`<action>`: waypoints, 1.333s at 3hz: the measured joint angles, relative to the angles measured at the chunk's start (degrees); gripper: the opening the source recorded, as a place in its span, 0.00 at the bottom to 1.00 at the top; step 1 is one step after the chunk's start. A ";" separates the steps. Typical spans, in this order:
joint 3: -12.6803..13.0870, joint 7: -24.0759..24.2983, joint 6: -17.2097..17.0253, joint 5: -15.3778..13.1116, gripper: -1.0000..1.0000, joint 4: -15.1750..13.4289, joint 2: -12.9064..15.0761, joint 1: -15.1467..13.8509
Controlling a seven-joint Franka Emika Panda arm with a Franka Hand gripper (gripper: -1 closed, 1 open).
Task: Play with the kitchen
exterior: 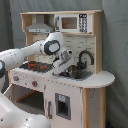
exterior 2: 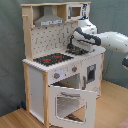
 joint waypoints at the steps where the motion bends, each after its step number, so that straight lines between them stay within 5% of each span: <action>1: 0.04 0.00 -0.01 0.03 1.00 0.01 0.00 0.00; 2: -0.29 0.36 -0.37 0.77 1.00 4.48 0.00 -0.93; 4: -4.93 2.90 -6.50 0.72 1.00 6.63 -0.02 6.44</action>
